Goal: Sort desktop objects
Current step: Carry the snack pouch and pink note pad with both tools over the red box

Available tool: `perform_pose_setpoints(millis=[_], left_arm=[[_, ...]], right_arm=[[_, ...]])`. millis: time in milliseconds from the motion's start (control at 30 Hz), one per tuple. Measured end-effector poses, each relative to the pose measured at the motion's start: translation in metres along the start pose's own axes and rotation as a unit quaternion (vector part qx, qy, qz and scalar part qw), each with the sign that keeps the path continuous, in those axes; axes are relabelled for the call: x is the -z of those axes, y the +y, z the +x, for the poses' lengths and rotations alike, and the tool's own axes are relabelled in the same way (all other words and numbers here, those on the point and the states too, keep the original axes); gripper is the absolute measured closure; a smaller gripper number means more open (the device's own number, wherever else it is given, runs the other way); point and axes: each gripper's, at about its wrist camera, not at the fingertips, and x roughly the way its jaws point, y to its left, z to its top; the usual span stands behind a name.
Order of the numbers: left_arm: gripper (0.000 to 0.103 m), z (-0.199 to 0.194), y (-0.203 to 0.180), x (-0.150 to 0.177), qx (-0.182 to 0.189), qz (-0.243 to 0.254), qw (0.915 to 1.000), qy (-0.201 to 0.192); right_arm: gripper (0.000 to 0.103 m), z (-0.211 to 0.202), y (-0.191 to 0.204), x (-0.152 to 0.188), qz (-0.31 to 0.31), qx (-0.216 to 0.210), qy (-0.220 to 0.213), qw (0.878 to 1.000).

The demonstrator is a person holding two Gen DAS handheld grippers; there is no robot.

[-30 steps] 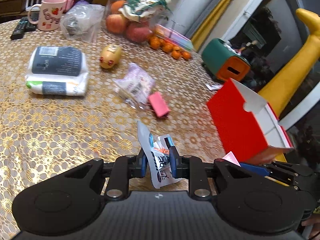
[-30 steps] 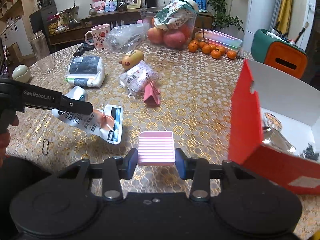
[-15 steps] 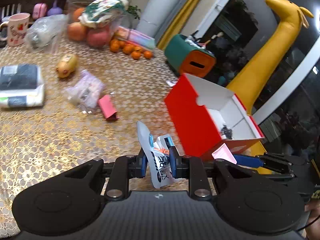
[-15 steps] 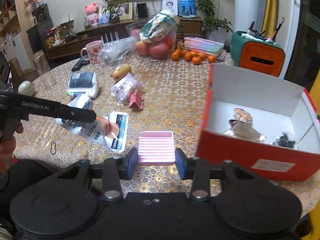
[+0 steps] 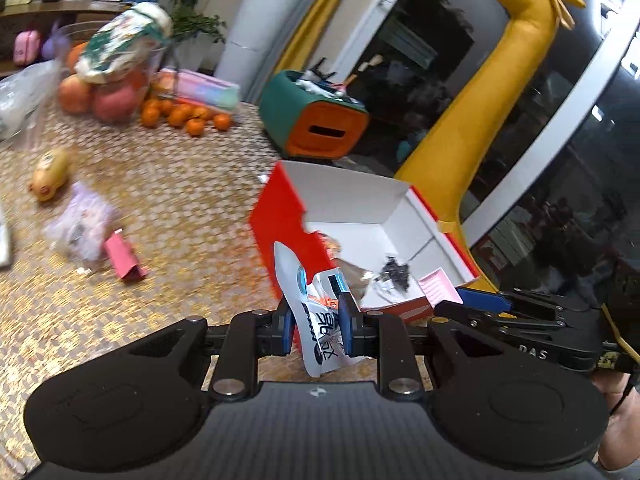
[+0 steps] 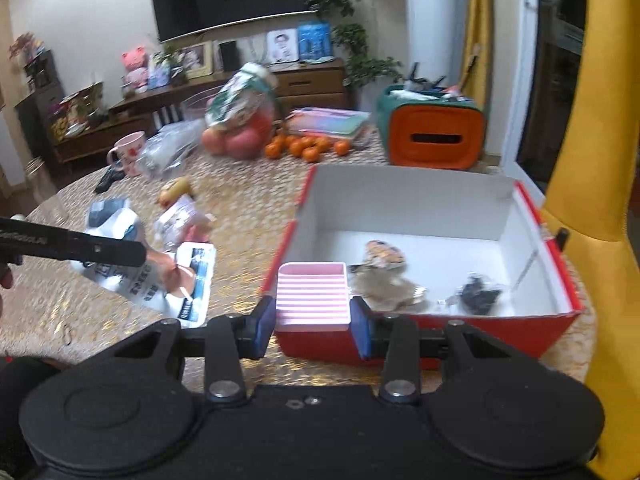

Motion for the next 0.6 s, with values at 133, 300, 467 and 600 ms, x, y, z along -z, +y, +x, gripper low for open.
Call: perform_pose_setpoints(millis=[133, 300, 467, 600], left_arm=[[0.082, 0.017, -0.019, -0.009, 0.011, 0.019, 0.9998, 0.005], [0.082, 0.044, -0.044, -0.021, 0.017, 0.045, 0.9988, 0.01], [0.082, 0.074, -0.065, -0.03, 0.011, 0.069, 0.9975, 0.014], [0.082, 0.099, -0.077, -0.035, 0.004, 0.084, 0.9962, 0.021]], right_arm=[[0.064, 0.001, -0.021, -0.002, 0.014, 0.018, -0.004, 1.0], [0.064, 0.007, -0.047, -0.008, 0.028, 0.041, -0.011, 0.999], [0.064, 0.023, -0.07, -0.015, 0.039, 0.057, -0.004, 0.998], [0.064, 0.039, -0.08, -0.019, 0.041, 0.066, 0.004, 0.997]])
